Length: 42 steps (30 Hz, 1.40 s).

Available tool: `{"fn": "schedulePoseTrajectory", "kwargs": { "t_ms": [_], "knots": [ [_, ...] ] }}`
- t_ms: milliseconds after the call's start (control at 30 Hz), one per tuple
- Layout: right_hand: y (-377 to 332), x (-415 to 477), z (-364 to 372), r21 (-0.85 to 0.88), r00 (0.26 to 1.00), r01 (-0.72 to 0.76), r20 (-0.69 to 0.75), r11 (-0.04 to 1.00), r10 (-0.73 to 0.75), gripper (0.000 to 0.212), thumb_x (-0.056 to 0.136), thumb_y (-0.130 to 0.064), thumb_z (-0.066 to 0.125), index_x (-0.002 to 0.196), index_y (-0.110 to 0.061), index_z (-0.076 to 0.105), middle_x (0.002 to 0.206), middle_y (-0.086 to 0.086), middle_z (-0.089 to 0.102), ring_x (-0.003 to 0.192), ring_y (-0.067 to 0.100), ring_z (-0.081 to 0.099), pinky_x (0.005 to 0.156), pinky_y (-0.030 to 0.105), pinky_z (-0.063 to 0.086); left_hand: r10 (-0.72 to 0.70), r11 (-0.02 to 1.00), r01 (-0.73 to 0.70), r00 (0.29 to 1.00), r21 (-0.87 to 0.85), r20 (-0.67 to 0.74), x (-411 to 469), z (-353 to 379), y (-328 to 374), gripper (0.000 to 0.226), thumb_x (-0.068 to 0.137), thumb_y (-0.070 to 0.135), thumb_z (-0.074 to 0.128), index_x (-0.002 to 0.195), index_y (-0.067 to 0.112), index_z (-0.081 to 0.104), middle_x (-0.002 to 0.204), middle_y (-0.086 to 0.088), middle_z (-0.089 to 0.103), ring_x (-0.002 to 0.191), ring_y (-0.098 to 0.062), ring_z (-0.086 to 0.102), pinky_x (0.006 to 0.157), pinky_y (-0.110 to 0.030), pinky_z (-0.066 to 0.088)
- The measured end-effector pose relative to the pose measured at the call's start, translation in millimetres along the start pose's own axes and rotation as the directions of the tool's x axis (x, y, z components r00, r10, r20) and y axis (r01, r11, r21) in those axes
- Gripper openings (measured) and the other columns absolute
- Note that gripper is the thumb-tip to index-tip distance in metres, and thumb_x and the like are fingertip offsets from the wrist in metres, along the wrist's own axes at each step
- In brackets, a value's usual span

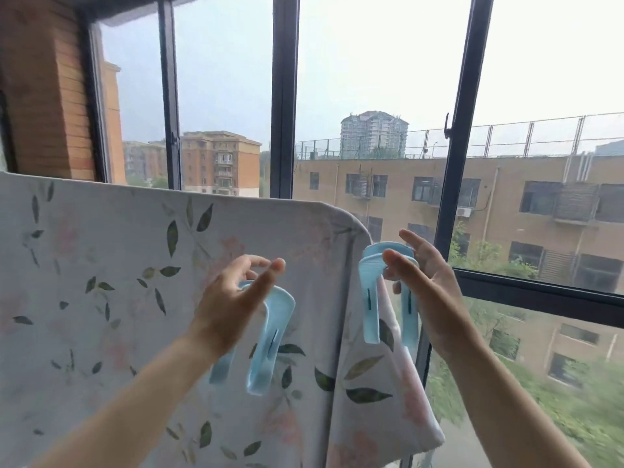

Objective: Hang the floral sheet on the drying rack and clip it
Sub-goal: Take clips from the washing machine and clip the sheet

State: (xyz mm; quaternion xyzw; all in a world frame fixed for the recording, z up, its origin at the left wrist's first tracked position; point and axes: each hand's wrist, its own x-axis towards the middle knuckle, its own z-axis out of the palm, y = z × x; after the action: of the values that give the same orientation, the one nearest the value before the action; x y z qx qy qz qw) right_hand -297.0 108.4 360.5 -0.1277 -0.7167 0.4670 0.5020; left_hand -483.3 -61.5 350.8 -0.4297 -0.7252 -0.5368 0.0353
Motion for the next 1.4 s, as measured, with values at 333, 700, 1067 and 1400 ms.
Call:
{"fn": "schedulePoseTrajectory", "kwargs": {
  "t_ms": [333, 700, 1067, 1400],
  "knots": [
    [-10.6, 31.5, -11.1, -0.005, 0.998, 0.012, -0.06, 1.0, -0.012, 0.089, 0.058, -0.064, 0.069, 0.137, -0.029, 0.045, 0.119, -0.01, 0.063, 0.106, 0.004, 0.062, 0.096, 0.031, 0.045, 0.293, 0.875, -0.38, 0.909, 0.301, 0.296, 83.3, 9.5, 24.3, 0.089, 0.072, 0.053, 0.058, 0.147, 0.019, 0.025, 0.152, 0.003, 0.026, 0.129, -0.012, 0.037, 0.098, -0.022, 0.029],
    [-18.6, 111.8, -22.6, 0.184, 0.999, -0.016, 0.031, 0.983, 0.011, 0.08, 0.063, -0.041, 0.075, 0.134, -0.013, 0.05, 0.119, -0.002, 0.065, 0.109, 0.013, 0.062, 0.089, 0.029, 0.05, 0.138, 0.863, -0.325, 0.888, 0.387, 0.438, 154.6, 35.0, 22.2, 0.102, 0.066, 0.053, 0.054, 0.152, 0.022, 0.007, 0.158, 0.012, 0.003, 0.142, -0.001, 0.006, 0.109, -0.018, 0.007],
    [-44.4, 176.1, 36.1, 0.336, 0.981, 0.088, -0.192, 0.938, -0.023, 0.034, 0.071, -0.024, 0.082, 0.102, -0.019, 0.068, 0.085, -0.012, 0.068, 0.074, -0.007, 0.064, 0.068, 0.008, 0.048, 0.123, 0.868, -0.263, 0.936, 0.422, 0.33, 173.1, 18.2, -8.6, 0.103, 0.07, 0.058, 0.055, 0.151, 0.029, -0.001, 0.157, 0.016, -0.004, 0.144, -0.003, 0.001, 0.111, -0.026, 0.011],
    [-37.4, 211.4, 92.5, 0.304, 0.966, 0.053, -0.256, 0.951, 0.028, 0.029, 0.07, -0.023, 0.083, 0.096, -0.015, 0.071, 0.088, -0.004, 0.07, 0.072, -0.002, 0.061, 0.06, 0.003, 0.046, 0.113, 0.863, -0.261, 0.934, 0.433, 0.339, 178.7, -7.1, -42.1, 0.096, 0.078, 0.043, 0.064, 0.147, 0.044, -0.003, 0.154, 0.026, -0.009, 0.14, 0.001, 0.01, 0.112, -0.027, 0.016]
  ]
}}
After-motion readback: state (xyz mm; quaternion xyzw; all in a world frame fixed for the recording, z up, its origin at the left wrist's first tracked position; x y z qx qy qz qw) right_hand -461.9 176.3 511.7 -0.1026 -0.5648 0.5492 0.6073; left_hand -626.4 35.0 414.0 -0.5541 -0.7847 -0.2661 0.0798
